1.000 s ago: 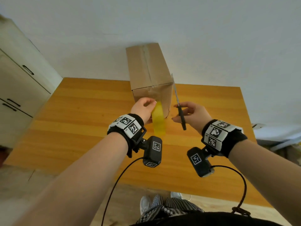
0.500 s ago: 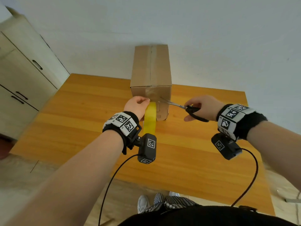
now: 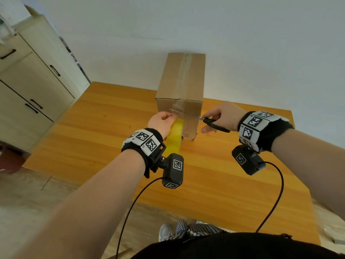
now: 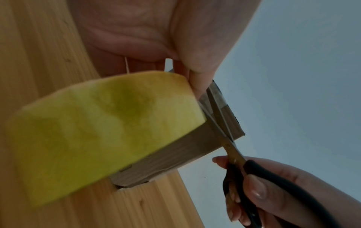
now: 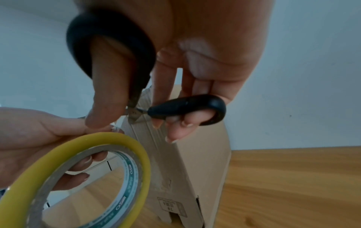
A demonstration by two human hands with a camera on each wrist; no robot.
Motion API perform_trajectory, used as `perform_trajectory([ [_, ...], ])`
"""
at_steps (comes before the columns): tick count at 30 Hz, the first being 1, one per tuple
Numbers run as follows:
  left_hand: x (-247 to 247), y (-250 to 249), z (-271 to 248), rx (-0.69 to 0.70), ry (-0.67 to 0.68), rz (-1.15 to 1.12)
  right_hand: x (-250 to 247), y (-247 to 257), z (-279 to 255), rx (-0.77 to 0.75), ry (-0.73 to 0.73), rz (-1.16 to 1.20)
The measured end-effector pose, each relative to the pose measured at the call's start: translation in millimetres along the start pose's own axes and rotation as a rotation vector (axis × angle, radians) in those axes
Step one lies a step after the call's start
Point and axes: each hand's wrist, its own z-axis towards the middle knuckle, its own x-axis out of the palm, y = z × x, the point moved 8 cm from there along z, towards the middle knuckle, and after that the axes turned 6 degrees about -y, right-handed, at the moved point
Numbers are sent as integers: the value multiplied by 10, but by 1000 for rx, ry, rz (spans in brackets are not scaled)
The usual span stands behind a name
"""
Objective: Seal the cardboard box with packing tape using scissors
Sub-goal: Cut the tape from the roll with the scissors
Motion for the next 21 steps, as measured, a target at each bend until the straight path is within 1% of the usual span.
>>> perform_trajectory([
  [7,-32,56,31,-8,-19,-14,-62,74,51,5,-9,-68],
  [16,-49,53,54,10,-21,19,-126,140,93,-15,-74,-207],
  [21,-52,25,70,41,-30,21,-149,142,90,-3,-76,-213],
])
